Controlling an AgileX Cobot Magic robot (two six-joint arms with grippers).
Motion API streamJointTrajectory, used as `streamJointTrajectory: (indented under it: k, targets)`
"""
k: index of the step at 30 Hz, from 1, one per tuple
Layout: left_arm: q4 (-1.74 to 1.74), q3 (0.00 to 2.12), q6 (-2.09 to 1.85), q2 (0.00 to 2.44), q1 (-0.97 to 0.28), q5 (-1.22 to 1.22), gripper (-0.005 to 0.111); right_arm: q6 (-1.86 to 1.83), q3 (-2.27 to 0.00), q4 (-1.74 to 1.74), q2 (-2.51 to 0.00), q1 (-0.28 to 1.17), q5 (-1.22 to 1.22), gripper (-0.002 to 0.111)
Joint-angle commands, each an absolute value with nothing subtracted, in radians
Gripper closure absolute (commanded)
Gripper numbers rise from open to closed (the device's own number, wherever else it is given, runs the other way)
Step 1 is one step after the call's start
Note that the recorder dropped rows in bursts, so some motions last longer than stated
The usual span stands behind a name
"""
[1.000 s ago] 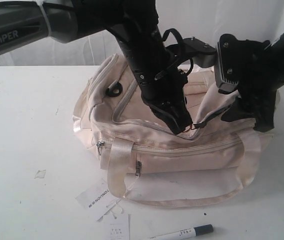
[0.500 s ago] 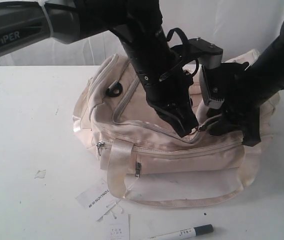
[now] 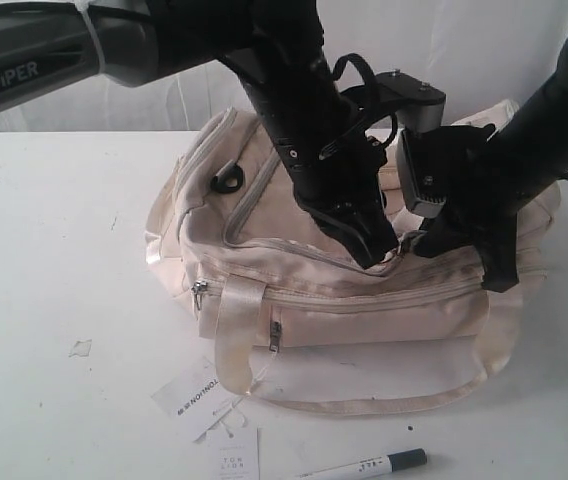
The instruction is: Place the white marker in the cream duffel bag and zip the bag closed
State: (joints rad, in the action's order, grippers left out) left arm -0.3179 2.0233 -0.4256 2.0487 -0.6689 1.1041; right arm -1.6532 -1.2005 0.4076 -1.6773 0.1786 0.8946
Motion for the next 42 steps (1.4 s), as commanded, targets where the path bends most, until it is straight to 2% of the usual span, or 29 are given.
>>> streamJointTrajectory:
  k: [1,18,33,42]
  targets:
    - [-0.337,2.025,-0.41,2.035,-0.632,1.124,0.107,-1.635,-1.196,0.409,-1.676,0.179,0.889,0.108]
    - [-0.303,1.996,-0.354,1.933,-0.409,1.221,0.107,-1.425,-1.196,0.327,-1.678,0.179,0.763,0.108]
    - [-0.272,1.849,-0.375,1.872,-0.122,1.221,0.107,-1.266,-1.196,0.262,-1.678,0.177,0.858,0.108]
    - [-0.517,1.834,-0.485,1.868,-0.081,1.221,0.107,-1.162,-1.196,0.399,-1.676,0.179,0.813,0.105]
